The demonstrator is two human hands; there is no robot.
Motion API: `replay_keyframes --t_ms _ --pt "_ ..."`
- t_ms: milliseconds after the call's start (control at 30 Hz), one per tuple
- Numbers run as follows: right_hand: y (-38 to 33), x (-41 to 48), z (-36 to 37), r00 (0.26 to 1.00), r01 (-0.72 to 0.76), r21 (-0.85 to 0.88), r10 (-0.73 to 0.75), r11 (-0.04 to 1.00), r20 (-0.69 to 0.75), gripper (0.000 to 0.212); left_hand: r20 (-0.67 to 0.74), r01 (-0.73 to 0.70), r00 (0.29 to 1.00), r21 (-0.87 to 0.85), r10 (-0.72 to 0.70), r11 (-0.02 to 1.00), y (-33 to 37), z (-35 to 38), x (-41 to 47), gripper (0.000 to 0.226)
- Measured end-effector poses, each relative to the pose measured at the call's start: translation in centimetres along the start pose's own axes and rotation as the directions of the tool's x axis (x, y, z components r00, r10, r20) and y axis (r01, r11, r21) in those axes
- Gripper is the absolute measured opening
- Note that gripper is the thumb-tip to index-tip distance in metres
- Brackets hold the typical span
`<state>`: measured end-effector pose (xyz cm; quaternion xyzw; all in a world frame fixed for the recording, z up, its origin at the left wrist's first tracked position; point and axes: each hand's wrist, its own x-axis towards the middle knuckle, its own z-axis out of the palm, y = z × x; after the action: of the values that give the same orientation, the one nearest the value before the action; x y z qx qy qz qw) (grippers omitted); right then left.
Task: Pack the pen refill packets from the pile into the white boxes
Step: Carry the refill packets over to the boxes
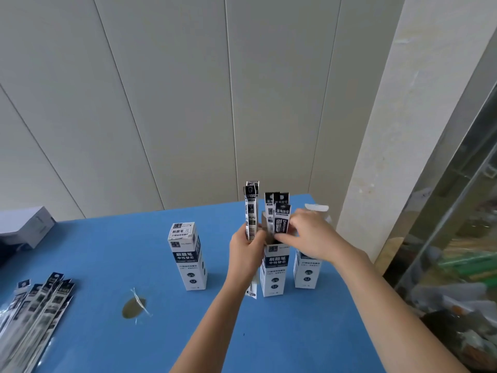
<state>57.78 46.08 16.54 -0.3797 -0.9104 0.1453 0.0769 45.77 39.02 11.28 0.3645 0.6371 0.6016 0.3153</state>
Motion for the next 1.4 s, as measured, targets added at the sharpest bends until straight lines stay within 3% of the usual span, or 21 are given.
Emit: replay_keyframes --t_ms 167,333,467,700,867,1067,1133,1267,1400 --pt "0.0 -0.3 0.6 0.999 -0.014 0.036 0.012 0.999 0.042 0.042 0.057 -0.004 0.998 -0.037 0.006 0.999 0.3 -0.4 0.0 0.016" --pt "-0.3 -0.7 0.9 0.998 0.031 0.233 -0.019 0.972 -0.055 0.018 0.086 0.012 0.996 -0.047 -0.008 0.999 0.4 -1.4 -0.2 0.019" --pt "-1.0 -0.9 1.4 0.999 0.033 0.282 -0.027 0.959 -0.026 0.019 0.131 -0.014 0.991 -0.018 0.016 1.0 0.3 -2.5 -0.7 0.025" --pt "-2.2 -2.5 1.6 0.99 0.126 0.075 -0.122 0.989 -0.065 0.034 0.18 -0.04 0.983 0.009 0.038 0.999 0.2 -4.4 -1.6 0.023" --pt "-2.5 -3.2 2.8 0.988 0.143 0.193 -0.129 0.971 -0.084 0.035 0.194 -0.035 0.98 0.009 0.033 0.999 0.5 -5.3 -2.6 0.009" --pt "-2.6 -4.1 3.1 0.99 0.117 0.287 -0.09 0.951 -0.106 0.047 0.277 0.121 0.96 -0.276 -0.041 0.954 2.3 -7.5 -3.3 0.014" --pt "-2.5 -4.3 3.3 0.992 0.105 0.299 -0.08 0.948 -0.097 0.052 0.323 0.092 0.947 -0.263 -0.003 0.961 3.0 -8.1 -3.7 0.007" --pt "-2.1 -4.2 4.0 0.993 0.103 0.343 -0.076 0.934 -0.09 0.058 0.388 -0.086 0.915 -0.073 0.108 0.994 4.6 -8.3 -4.2 0.019" --pt "-1.7 -4.1 4.6 0.992 0.105 0.394 -0.068 0.913 -0.106 0.063 0.402 -0.231 0.892 0.013 0.207 0.973 5.9 -7.4 -4.0 0.02"
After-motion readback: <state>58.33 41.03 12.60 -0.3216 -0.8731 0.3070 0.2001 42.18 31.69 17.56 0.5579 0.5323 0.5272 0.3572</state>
